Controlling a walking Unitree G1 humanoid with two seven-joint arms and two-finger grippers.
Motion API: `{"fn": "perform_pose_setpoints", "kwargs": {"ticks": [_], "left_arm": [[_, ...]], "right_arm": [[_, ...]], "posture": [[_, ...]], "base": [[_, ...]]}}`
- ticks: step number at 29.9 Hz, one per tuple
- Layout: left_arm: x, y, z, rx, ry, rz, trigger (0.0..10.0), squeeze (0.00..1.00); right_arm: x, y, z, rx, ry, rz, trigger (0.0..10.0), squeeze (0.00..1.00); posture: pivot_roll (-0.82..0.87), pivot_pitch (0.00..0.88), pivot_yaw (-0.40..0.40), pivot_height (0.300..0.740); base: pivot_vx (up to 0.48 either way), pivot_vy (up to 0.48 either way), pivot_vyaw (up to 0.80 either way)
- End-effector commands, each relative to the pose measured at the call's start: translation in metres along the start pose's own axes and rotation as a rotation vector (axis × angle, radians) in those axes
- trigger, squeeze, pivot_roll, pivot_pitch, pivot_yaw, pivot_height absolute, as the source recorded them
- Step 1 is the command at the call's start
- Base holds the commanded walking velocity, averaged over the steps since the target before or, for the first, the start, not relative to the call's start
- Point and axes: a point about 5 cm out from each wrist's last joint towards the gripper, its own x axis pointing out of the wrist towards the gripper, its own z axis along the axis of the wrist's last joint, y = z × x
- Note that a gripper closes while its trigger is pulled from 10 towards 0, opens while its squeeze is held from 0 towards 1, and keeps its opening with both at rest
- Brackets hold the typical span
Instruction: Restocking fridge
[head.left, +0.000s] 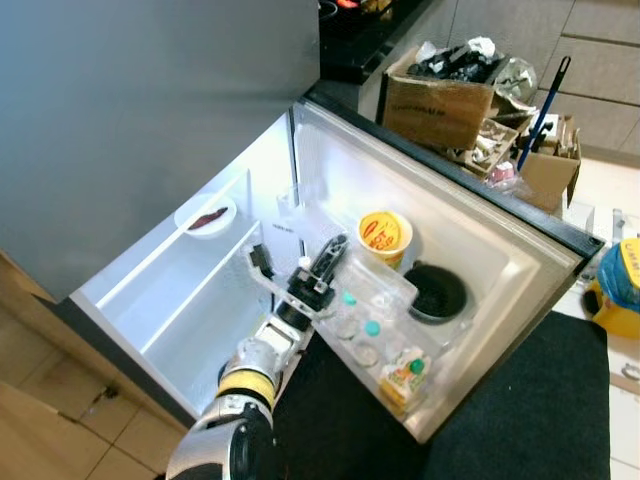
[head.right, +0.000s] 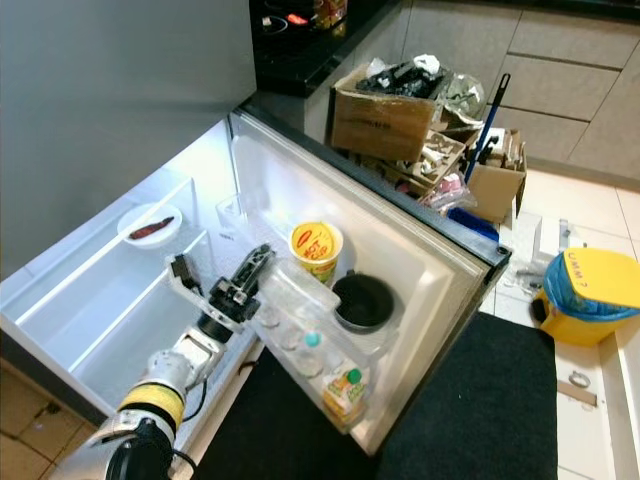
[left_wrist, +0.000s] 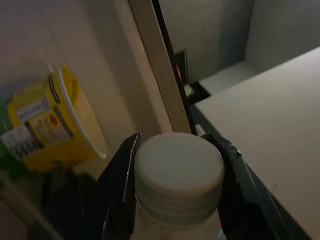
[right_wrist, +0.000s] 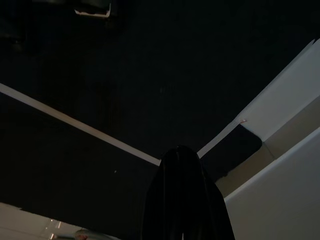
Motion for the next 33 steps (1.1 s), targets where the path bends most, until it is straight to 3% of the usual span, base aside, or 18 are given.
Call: {"fn": "perform_pose_setpoints", "kwargs": {"ticks": [1,7,10,15,18,20,22,23,24,25,26,27,28,29,30,31,32,33], "left_arm": [[-0.003,0.004,-0.008,0.010,-0.001,0.028,10.0,0.00],[-0.026,0.015,0.017,0.130,-0.043,0.185,10.0,0.00],[-0.042,0.019,0.037,0.261,-0.052,0.301,10.0,0.00],[-0.048,0.021,0.041,0.304,-0.042,0.340,10.0,0.00],[-0.078,0.031,0.051,0.423,-0.016,0.539,10.0,0.00],[-0.078,0.031,0.051,0.423,-0.016,0.539,10.0,0.00],[-0.111,0.040,0.055,0.500,0.019,0.752,10.0,0.00],[-0.111,0.040,0.055,0.500,0.019,0.752,10.0,0.00],[-0.129,0.043,0.054,0.515,0.030,0.850,10.0,0.00],[-0.129,0.043,0.054,0.515,0.030,0.850,10.0,0.00],[-0.144,0.045,0.052,0.534,0.054,0.928,10.0,0.00],[-0.162,0.048,0.046,0.557,0.117,1.017,10.0,0.00],[-0.162,0.048,0.046,0.557,0.117,1.017,10.0,0.00],[-0.177,0.049,0.039,0.575,0.178,1.080,10.0,0.00],[-0.177,0.049,0.039,0.575,0.178,1.080,10.0,0.00],[-0.191,0.050,0.031,0.591,0.247,1.130,10.0,0.00],[-0.191,0.050,0.031,0.591,0.247,1.130,10.0,0.00],[-0.205,0.051,0.022,0.600,0.316,1.175,10.0,0.00]], "right_arm": [[0.001,0.002,-0.002,-0.001,0.001,0.001,10.0,0.00],[0.000,0.001,-0.002,-0.002,-0.011,-0.013,10.0,0.00],[0.000,-0.004,0.002,0.002,-0.049,-0.046,10.0,0.00],[-0.001,-0.006,0.005,0.000,-0.061,-0.060,10.0,0.00],[-0.004,-0.016,0.017,0.035,-0.142,-0.114,10.0,0.00],[-0.004,-0.016,0.017,0.035,-0.142,-0.114,10.0,0.00],[-0.010,-0.025,0.044,0.105,-0.286,-0.094,10.0,0.00],[-0.010,-0.025,0.044,0.105,-0.286,-0.094,10.0,0.00],[-0.014,-0.027,0.063,0.130,-0.370,-0.047,10.0,0.00],[-0.014,-0.027,0.063,0.130,-0.370,-0.047,10.0,0.00],[-0.020,-0.026,0.083,0.129,-0.455,0.015,10.0,0.00],[-0.029,-0.019,0.111,0.091,-0.568,0.148,10.0,0.00],[-0.029,-0.019,0.111,0.091,-0.568,0.148,10.0,0.00],[-0.039,-0.010,0.134,0.039,-0.666,0.283,10.0,0.00],[-0.039,-0.010,0.134,0.039,-0.666,0.283,10.0,0.00],[-0.051,-0.002,0.154,-0.013,-0.751,0.414,10.0,0.00],[-0.051,-0.002,0.154,-0.013,-0.751,0.414,10.0,0.00],[-0.065,0.006,0.173,-0.064,-0.834,0.544,10.0,0.00]], "posture": [[-0.09,0.058,0.029,0.740],[-0.08,0.058,0.030,0.740],[-0.08,0.054,0.031,0.740],[-0.08,0.050,0.033,0.740],[-0.08,0.045,0.035,0.740],[-0.08,0.045,0.035,0.740],[-0.08,0.042,0.038,0.740],[-0.08,0.042,0.038,0.740],[-0.08,0.045,0.038,0.740],[-0.08,0.045,0.038,0.740],[-0.08,0.045,0.037,0.740],[-0.09,0.048,0.036,0.740],[-0.09,0.048,0.036,0.740],[-0.09,0.050,0.035,0.740],[-0.09,0.050,0.035,0.740],[-0.09,0.052,0.035,0.740],[-0.09,0.052,0.035,0.740],[-0.09,0.052,0.035,0.740]], "base": [[0.000,0.000,0.00],[0.000,0.000,0.00],[0.000,0.000,-0.46],[0.000,0.000,-0.75],[0.000,0.000,-0.76],[0.000,0.000,-0.76],[0.000,0.000,-0.62],[0.000,0.000,-0.48],[0.000,0.000,0.00],[0.000,0.000,0.00],[0.000,0.000,0.00],[0.000,0.000,0.00],[0.000,0.000,0.00],[0.000,0.000,0.00],[0.000,0.000,0.00],[0.000,0.000,0.00],[0.000,0.000,0.00],[0.000,0.000,0.00]]}}
